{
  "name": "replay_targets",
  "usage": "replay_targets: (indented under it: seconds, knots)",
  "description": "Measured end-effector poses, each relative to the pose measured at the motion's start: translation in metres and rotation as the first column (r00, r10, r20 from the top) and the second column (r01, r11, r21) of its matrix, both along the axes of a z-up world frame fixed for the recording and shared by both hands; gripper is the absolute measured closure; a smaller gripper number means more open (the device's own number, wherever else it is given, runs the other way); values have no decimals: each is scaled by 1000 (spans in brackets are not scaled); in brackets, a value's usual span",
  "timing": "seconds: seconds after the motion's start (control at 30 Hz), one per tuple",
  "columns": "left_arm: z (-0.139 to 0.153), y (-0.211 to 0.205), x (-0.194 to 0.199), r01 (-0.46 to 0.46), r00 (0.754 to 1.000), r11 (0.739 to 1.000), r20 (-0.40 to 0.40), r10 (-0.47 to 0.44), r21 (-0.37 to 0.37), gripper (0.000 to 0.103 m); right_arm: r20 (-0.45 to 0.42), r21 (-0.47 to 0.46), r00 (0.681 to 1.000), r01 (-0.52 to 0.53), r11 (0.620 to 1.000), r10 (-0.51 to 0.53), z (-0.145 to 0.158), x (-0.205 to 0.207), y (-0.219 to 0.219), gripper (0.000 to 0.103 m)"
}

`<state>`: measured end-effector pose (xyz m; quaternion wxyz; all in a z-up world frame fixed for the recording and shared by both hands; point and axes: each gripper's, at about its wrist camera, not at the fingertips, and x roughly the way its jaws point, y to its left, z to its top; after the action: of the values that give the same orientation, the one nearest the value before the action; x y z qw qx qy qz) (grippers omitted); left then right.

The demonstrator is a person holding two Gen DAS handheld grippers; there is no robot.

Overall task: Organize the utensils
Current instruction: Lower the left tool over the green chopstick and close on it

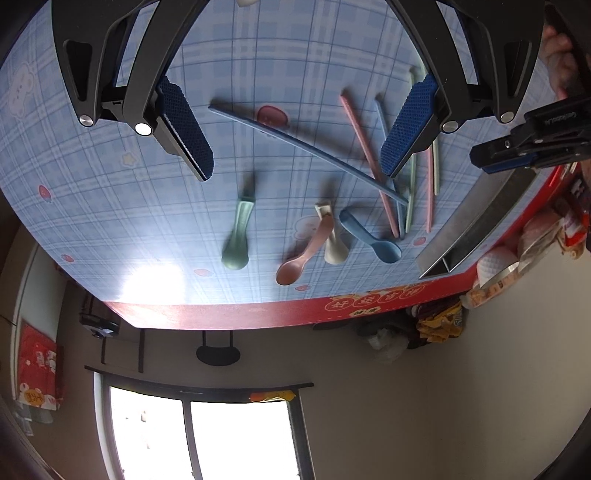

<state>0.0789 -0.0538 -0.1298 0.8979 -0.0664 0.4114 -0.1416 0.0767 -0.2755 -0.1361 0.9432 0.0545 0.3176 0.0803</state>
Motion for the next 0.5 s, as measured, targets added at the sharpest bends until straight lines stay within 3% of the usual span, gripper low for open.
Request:
replay_targets:
  seconds: [0.17,0.37,0.5]
  knots:
    - [-18,0,21,-29,994,998,-111,23,-56,92,-11,29,1000,13,999,-13,-9,2,-7,14]
    - [-35,10,42,-111,966,985,-247,76,-134,93,-6,48,1000,-5,999,6,-9,1,-10,14]
    - [-38,17,46,-154,954,976,-279,107,-153,93,-1,53,1000,-20,998,20,-9,0,-11,14]
